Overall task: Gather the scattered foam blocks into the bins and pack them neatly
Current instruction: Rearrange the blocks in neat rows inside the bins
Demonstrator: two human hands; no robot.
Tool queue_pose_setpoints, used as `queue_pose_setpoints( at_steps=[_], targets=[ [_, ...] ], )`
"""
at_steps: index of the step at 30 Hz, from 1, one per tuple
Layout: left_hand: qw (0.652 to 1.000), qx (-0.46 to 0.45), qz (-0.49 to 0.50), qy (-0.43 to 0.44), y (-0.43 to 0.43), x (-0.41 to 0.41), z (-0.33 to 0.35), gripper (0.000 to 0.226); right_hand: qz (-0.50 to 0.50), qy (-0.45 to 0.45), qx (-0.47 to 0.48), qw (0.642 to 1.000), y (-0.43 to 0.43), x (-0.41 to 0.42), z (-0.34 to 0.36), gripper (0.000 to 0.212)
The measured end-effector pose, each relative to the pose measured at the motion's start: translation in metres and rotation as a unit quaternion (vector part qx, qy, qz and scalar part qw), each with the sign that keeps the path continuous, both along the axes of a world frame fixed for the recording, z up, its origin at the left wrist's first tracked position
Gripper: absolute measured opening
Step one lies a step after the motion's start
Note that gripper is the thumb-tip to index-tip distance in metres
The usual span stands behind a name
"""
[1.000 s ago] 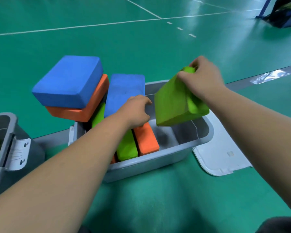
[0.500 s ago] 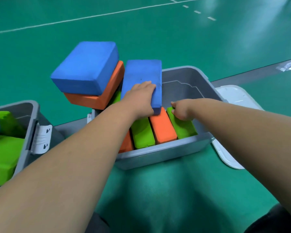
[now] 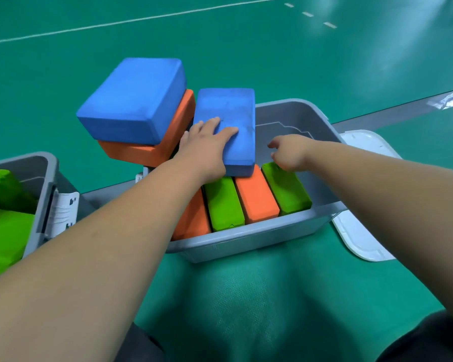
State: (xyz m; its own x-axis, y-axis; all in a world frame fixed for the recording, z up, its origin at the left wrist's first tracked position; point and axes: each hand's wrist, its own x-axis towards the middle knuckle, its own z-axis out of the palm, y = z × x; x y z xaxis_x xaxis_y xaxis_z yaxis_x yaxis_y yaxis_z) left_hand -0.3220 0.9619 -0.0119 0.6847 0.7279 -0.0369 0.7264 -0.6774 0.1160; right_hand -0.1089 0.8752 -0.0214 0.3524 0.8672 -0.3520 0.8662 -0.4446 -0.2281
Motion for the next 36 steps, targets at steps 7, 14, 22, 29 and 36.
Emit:
queue_pose_setpoints(
  at_steps=[7, 14, 22, 29, 36],
  targets=[
    [0.997, -0.026, 0.066, -0.01, -0.005, 0.004, 0.004, 0.086, -0.034, 0.086, 0.09, 0.992, 0.002, -0.023, 0.02, 0.042],
    [0.986, -0.028, 0.081, -0.14, -0.006, 0.018, 0.014, 0.078, -0.25, 0.32, 0.192, 0.893, 0.006, -0.028, 0.03, 0.038],
    [0.948, -0.031, 0.013, -0.318, -0.032, 0.058, 0.032, 0.064, -0.326, 0.341, 0.425, 0.773, -0.011, 0.0, 0.07, 0.043],
    [0.935, -0.184, -0.054, -0.299, -0.042, 0.062, 0.012, 0.066, -0.332, 0.153, 0.521, 0.771, -0.029, 0.025, 0.09, 0.06],
    [0.973, -0.196, -0.122, 0.028, -0.038, 0.035, -0.026, 0.071, -0.318, 0.124, 0.499, 0.796, -0.028, 0.022, 0.084, 0.073]
  ],
)
